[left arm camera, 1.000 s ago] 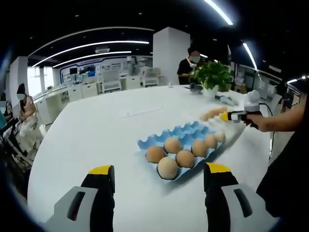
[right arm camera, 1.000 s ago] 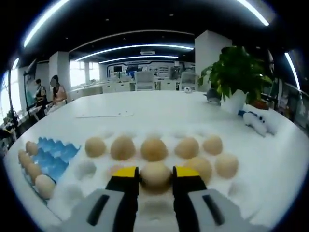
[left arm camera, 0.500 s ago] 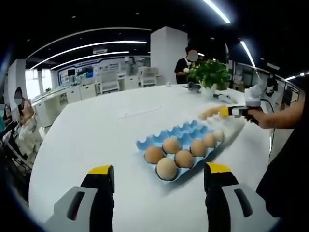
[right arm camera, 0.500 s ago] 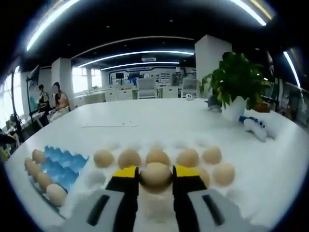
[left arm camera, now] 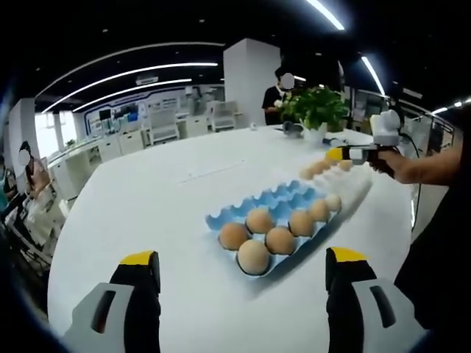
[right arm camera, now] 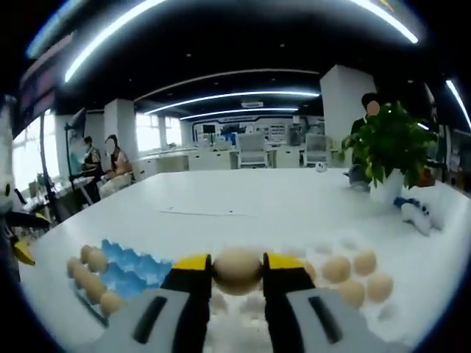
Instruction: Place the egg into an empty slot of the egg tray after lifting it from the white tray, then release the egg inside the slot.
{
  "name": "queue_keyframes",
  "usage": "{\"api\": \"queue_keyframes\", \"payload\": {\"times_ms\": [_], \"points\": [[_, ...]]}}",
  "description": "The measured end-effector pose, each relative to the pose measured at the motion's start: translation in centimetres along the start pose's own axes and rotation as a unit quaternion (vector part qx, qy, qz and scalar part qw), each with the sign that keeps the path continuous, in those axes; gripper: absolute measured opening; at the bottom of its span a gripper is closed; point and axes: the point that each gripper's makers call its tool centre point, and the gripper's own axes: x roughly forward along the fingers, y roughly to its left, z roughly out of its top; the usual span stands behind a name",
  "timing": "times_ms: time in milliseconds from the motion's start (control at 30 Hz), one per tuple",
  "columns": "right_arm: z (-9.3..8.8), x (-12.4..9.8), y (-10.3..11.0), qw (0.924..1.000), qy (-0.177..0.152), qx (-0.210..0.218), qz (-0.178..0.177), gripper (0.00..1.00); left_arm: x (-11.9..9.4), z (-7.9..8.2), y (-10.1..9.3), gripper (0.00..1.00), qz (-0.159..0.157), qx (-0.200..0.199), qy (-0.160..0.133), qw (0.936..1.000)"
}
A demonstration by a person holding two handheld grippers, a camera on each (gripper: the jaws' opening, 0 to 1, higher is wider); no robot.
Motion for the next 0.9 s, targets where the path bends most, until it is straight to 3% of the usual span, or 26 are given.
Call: {"api": "queue_keyframes", "payload": {"times_ms": [200, 500, 900], "points": [[-0.3, 0.4, 4.1, 0.9986, 0.004, -0.004, 0.053, 0.27, 0.1, 0.2, -0.3, 0.96, -0.006, -0.005, -0.003, 1.0000], [-0.8, 1.8, 11.2, 0.9905, 0.010, -0.024, 0.135, 0.27, 0.0, 0.2, -0.6, 0.94, -0.010, -0.006, -0.004, 0.9999], [-2.2, 3.4, 16.2, 0.9805, 0.026, -0.047, 0.189, 0.27, -0.2, 0.0, -0.3, 0.91, -0.004, -0.010, -0.003, 0.9999]]}}
